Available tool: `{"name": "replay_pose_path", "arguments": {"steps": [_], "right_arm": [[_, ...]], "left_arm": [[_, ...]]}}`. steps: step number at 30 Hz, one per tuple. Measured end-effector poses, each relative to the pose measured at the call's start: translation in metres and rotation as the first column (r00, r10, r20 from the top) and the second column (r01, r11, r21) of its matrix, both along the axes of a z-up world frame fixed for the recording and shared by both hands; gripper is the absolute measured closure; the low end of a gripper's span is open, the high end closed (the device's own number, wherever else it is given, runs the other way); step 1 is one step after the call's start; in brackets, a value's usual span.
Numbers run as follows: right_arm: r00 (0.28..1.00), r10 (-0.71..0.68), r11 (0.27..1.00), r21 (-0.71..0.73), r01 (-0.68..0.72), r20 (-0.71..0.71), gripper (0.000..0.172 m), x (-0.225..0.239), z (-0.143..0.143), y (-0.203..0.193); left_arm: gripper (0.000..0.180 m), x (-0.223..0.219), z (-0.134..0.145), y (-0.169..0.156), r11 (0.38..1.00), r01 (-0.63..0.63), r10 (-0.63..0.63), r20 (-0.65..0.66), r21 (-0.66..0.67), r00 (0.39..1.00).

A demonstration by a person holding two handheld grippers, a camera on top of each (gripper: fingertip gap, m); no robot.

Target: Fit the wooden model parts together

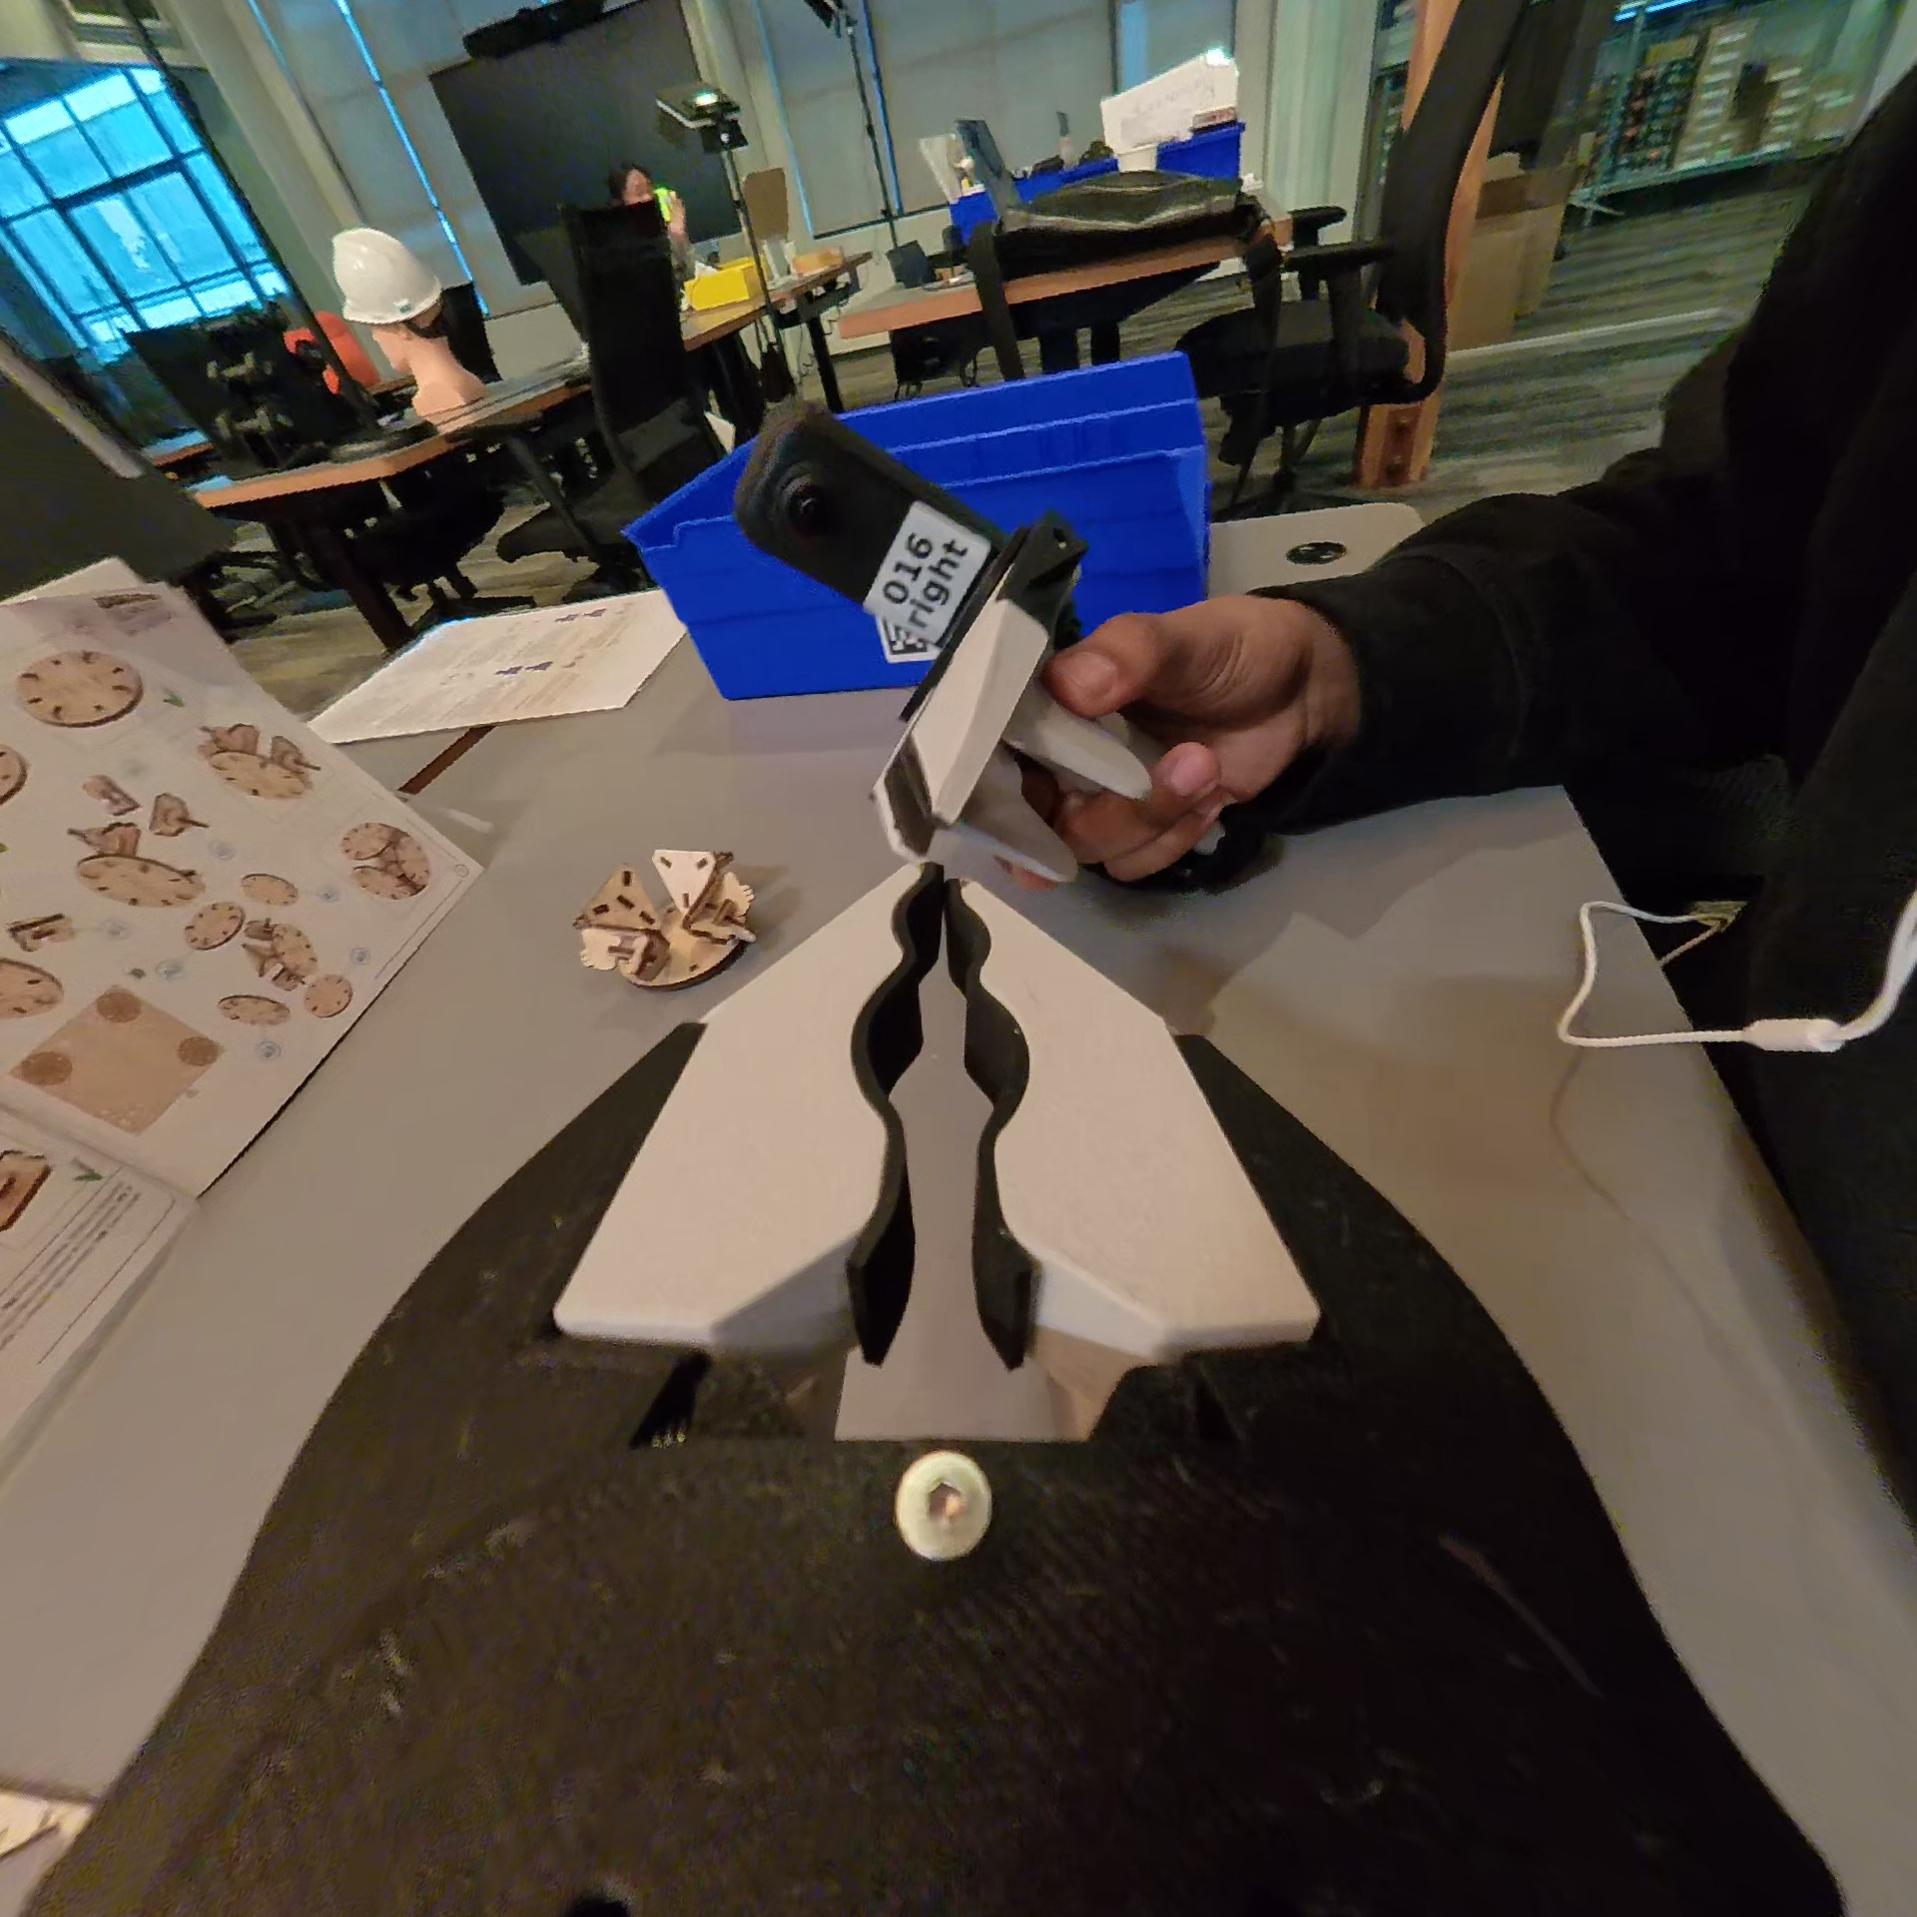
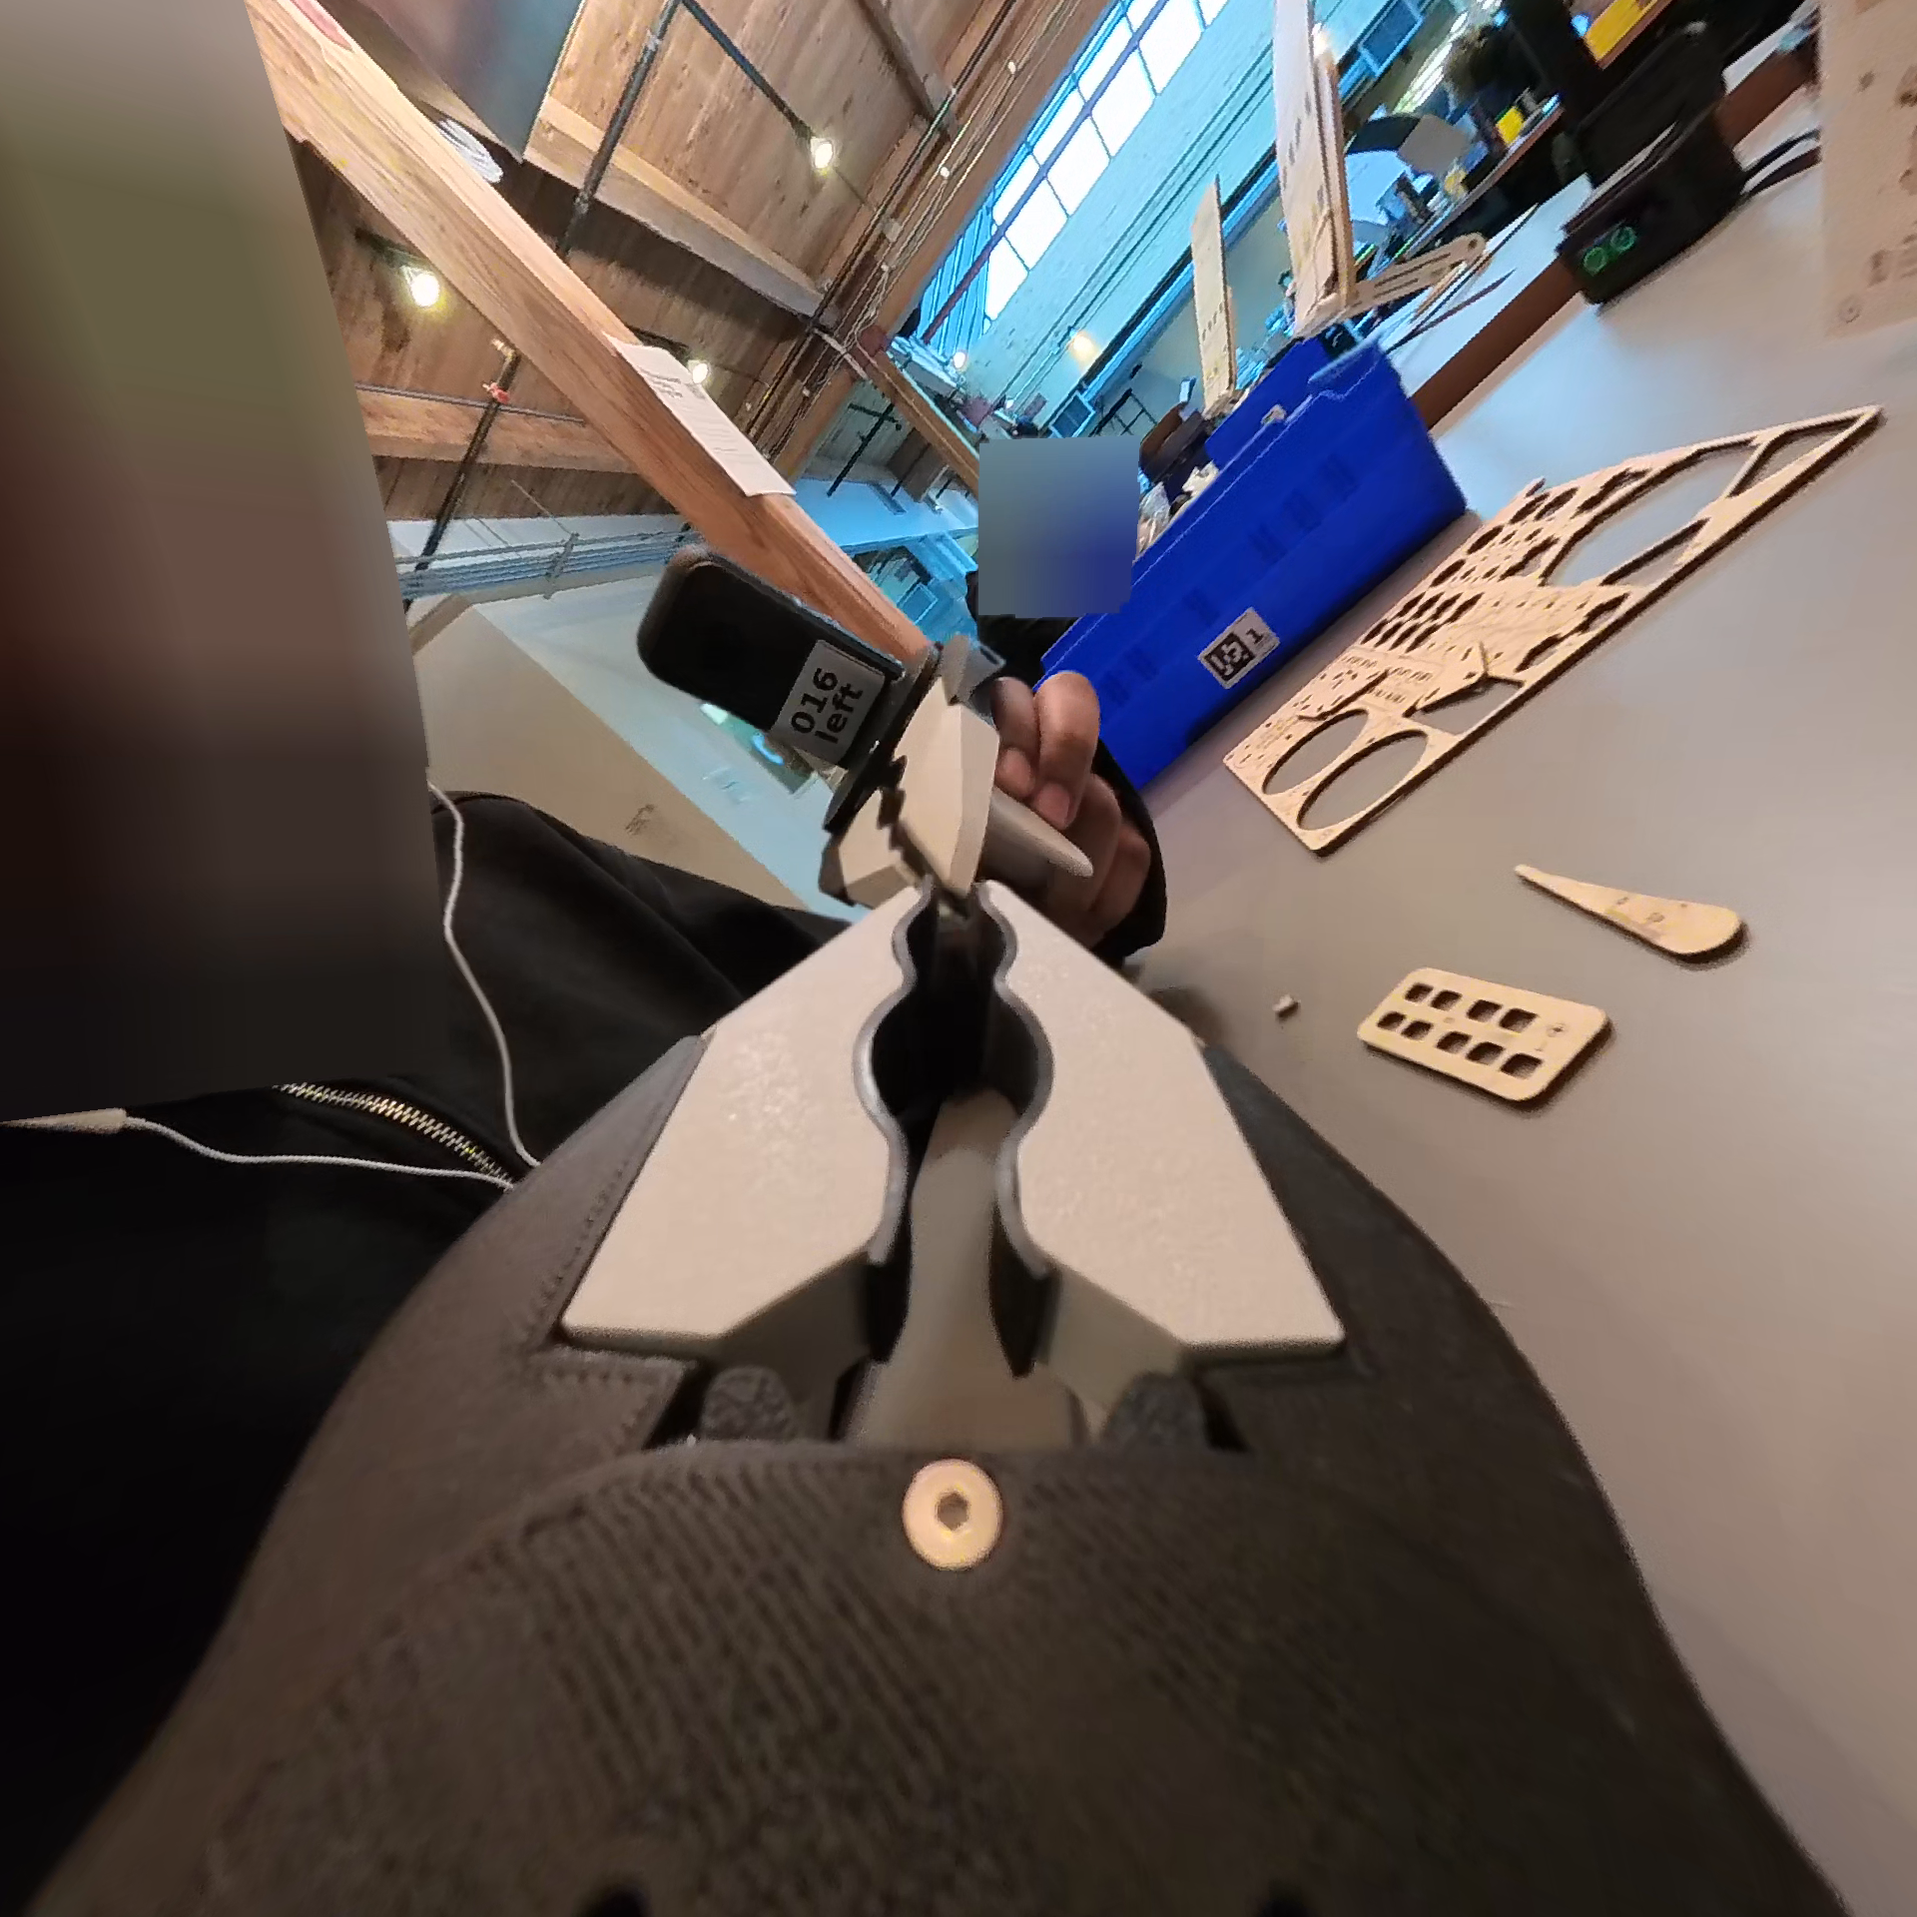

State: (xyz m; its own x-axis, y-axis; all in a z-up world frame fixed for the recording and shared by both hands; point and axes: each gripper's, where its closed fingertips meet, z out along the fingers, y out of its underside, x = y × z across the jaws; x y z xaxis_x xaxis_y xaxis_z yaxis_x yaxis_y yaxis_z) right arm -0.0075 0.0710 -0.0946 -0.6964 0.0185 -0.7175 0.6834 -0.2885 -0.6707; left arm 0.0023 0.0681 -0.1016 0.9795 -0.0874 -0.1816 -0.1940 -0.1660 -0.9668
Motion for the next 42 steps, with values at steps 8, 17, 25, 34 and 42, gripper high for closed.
{"name": "replay_pose_path", "arguments": {"steps": [8,17,25,34,42], "right_arm": [[0.994,-0.113,0.993,-0.035,0.113,0.0,0.164,-0.015,0.01,0.023],[0.992,-0.126,0.992,0.004,0.126,0.009,0.163,-0.019,0.001,0.024],[0.993,-0.114,0.993,0.031,0.113,0.025,0.163,-0.021,-0.009,0.018],[0.991,-0.129,0.991,0.035,0.128,0.038,0.162,-0.025,-0.013,0.021],[0.99,-0.131,0.991,0.027,0.13,0.049,0.162,-0.026,-0.013,0.022]], "left_arm": [[0.18,-0.07,0.018,-0.042,0.962,-0.268,0.262,0.105,0.047,0.959],[0.179,-0.036,-0.068,-0.073,0.935,-0.037,0.137,0.263,-0.353,0.955],[0.173,-0.034,-0.089,-0.076,0.885,0.036,0.138,0.334,-0.465,0.933],[0.175,-0.037,-0.107,-0.072,0.822,0.051,0.139,0.287,-0.567,0.948],[0.178,-0.036,-0.106,-0.071,0.822,0.061,0.123,0.281,-0.566,0.952]]}}
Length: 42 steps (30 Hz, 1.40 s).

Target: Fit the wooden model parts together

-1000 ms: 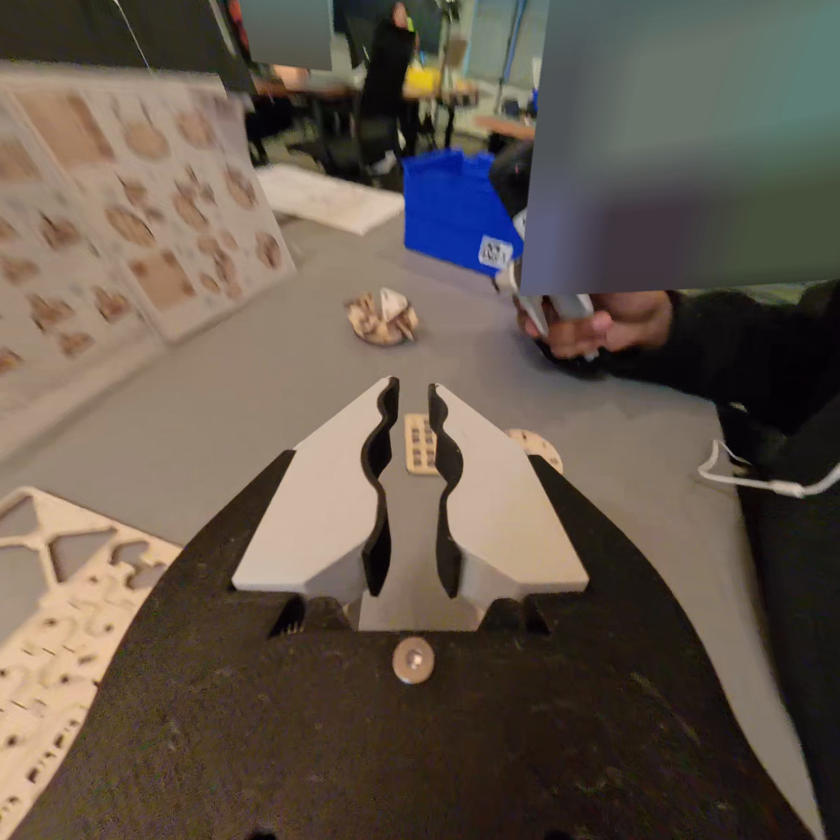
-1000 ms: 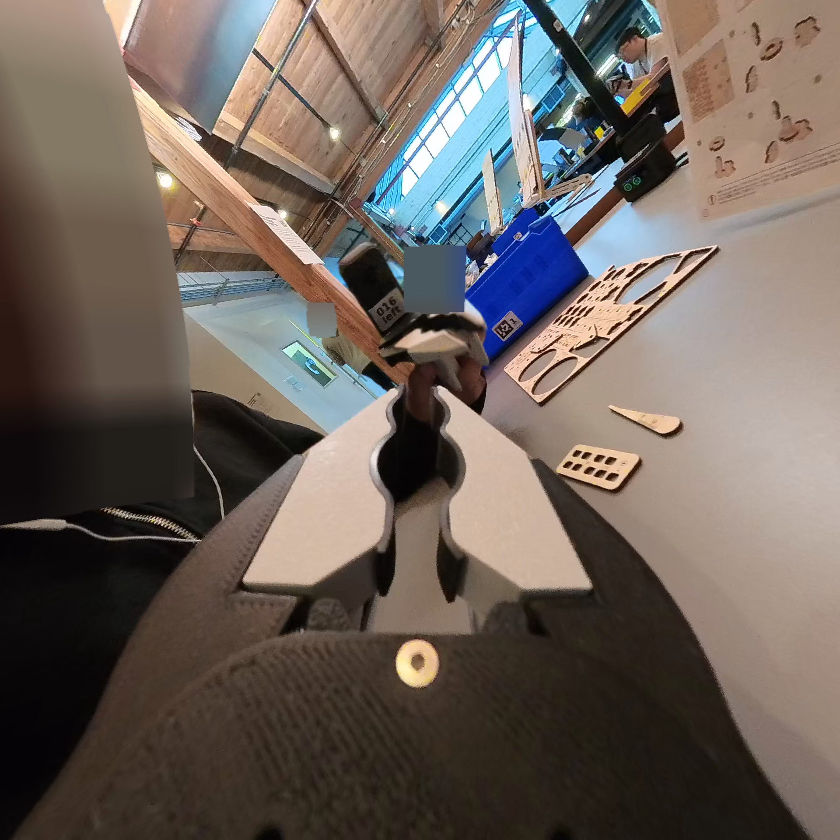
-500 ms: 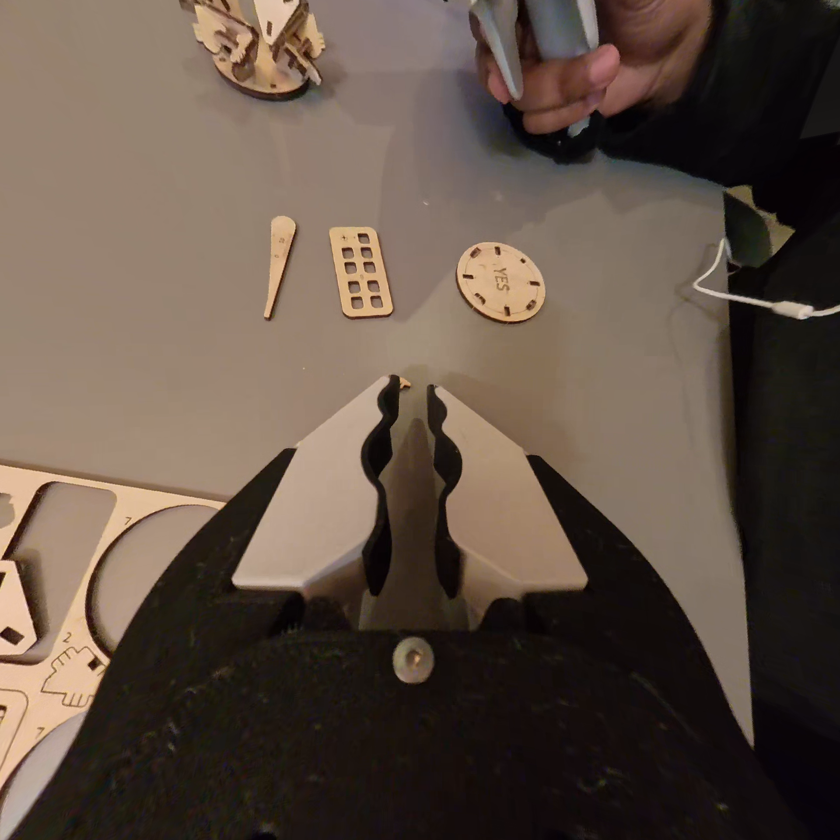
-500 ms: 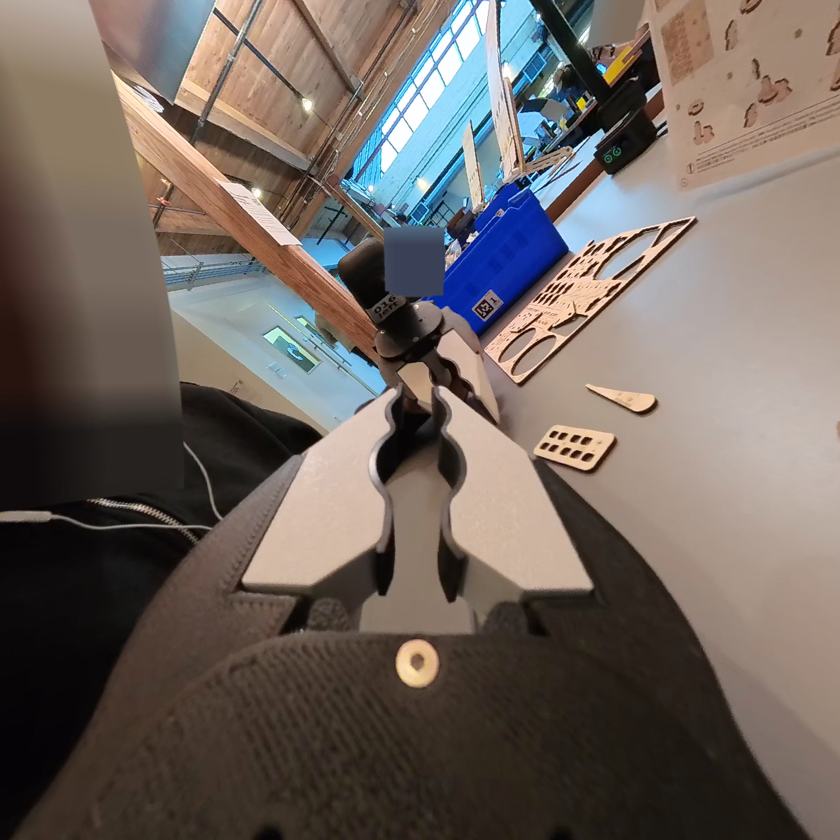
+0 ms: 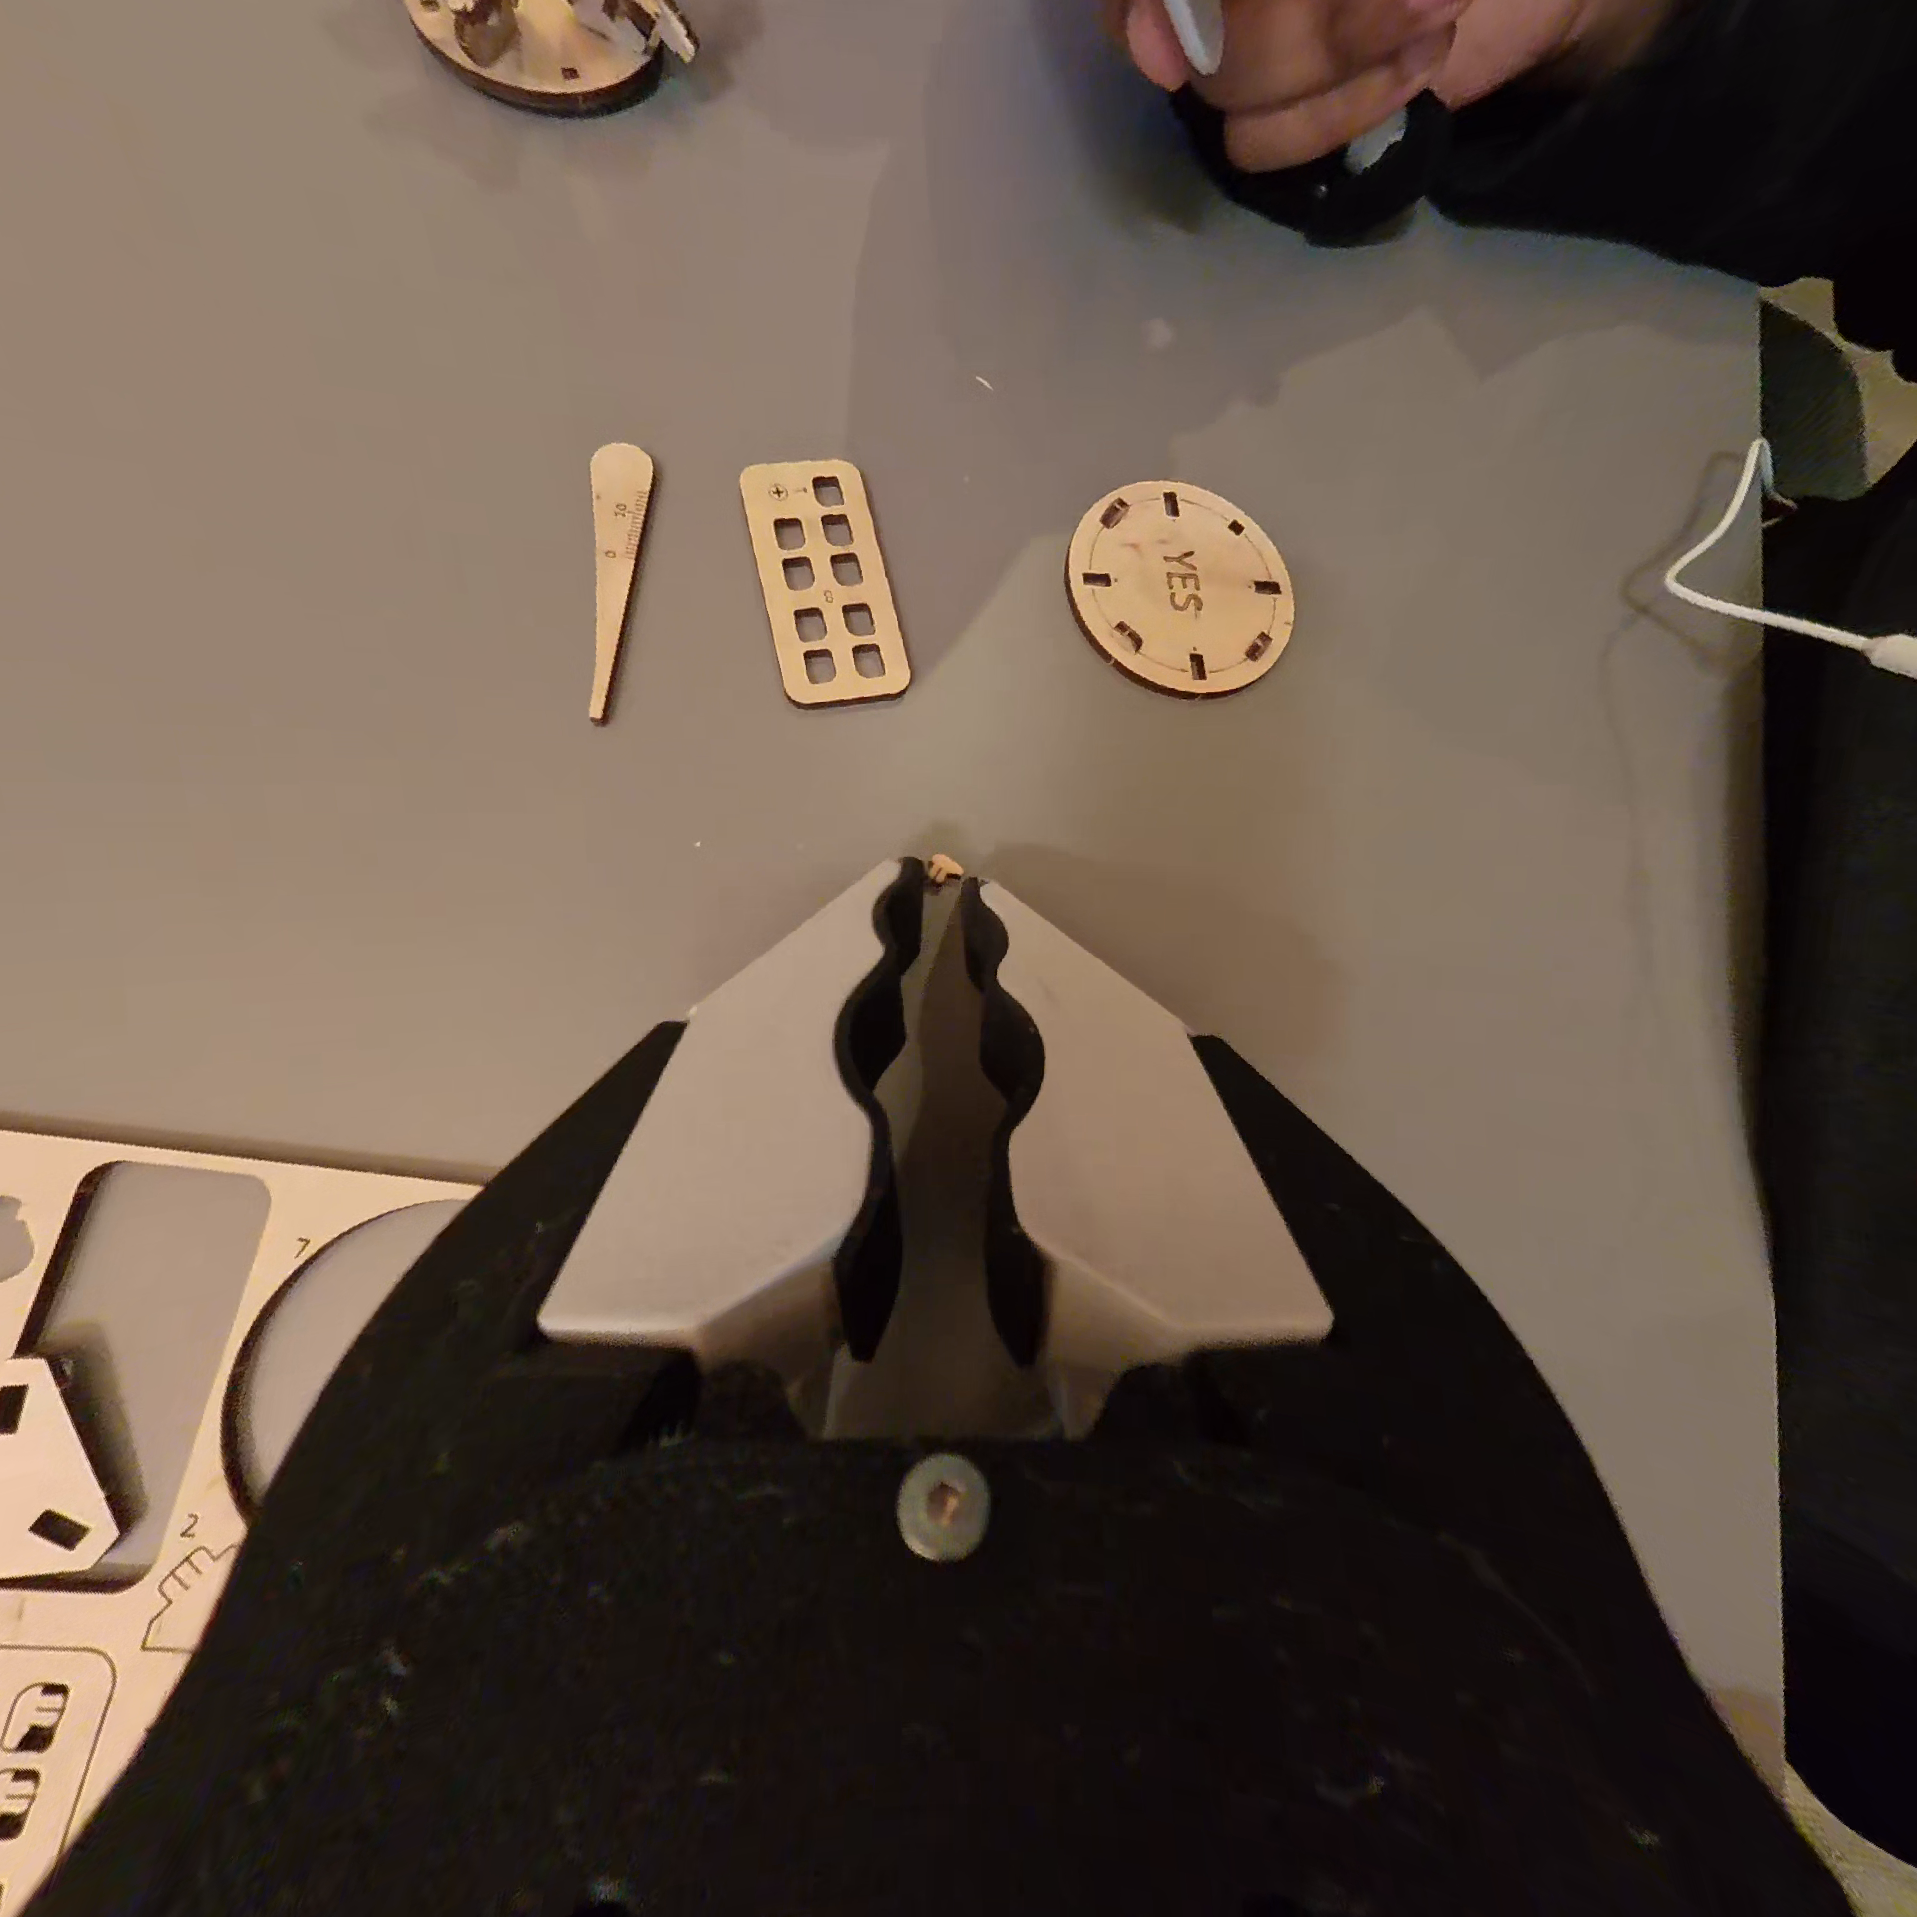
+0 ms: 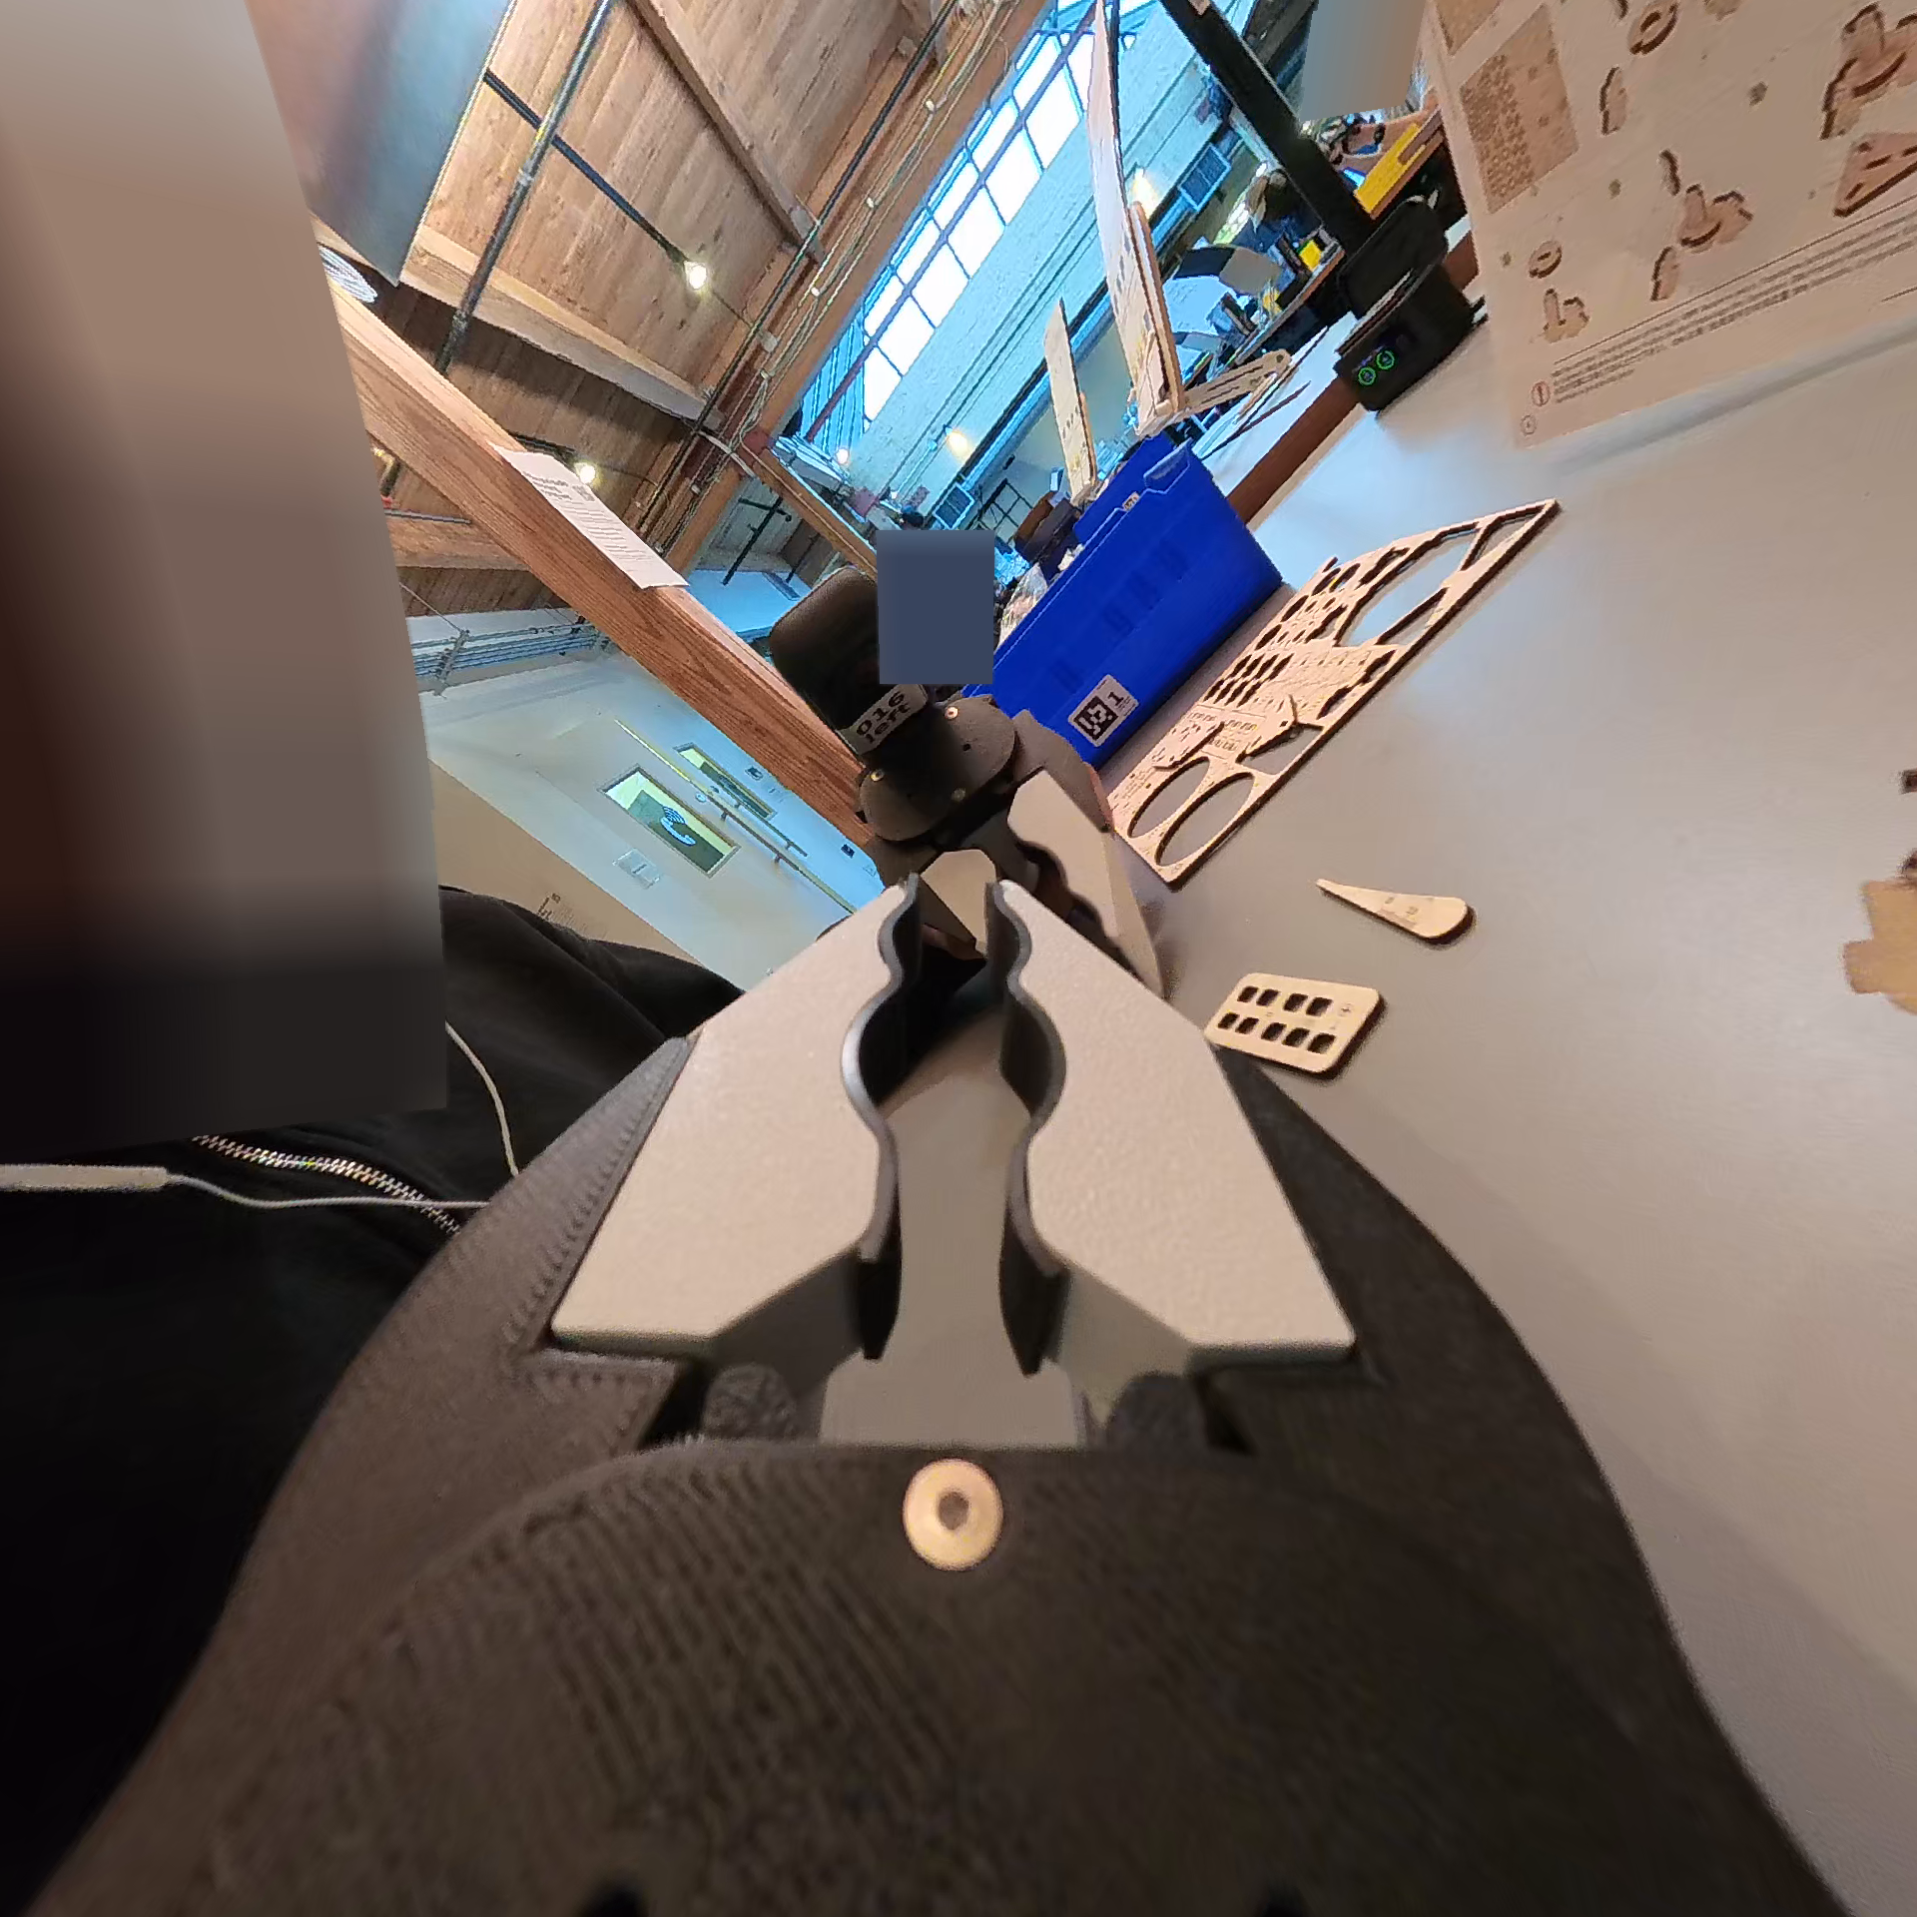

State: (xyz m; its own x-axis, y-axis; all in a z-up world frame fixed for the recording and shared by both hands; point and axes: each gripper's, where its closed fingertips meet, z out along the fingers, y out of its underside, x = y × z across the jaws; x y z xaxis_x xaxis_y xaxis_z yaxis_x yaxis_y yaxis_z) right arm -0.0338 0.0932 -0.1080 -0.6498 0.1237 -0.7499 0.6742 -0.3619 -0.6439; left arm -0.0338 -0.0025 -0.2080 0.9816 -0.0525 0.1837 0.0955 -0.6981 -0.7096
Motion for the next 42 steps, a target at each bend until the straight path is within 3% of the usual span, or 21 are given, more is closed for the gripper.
{"name": "replay_pose_path", "arguments": {"steps": [42], "right_arm": [[1.0,0.0,1.0,0.009,0.0,0.001,0.162,0.0006,-0.0006,-0.0013]], "left_arm": [[0.18,0.0027,-0.0018,0.0066,1.0,-0.002,0.001,-0.079,-0.004,0.997]]}}
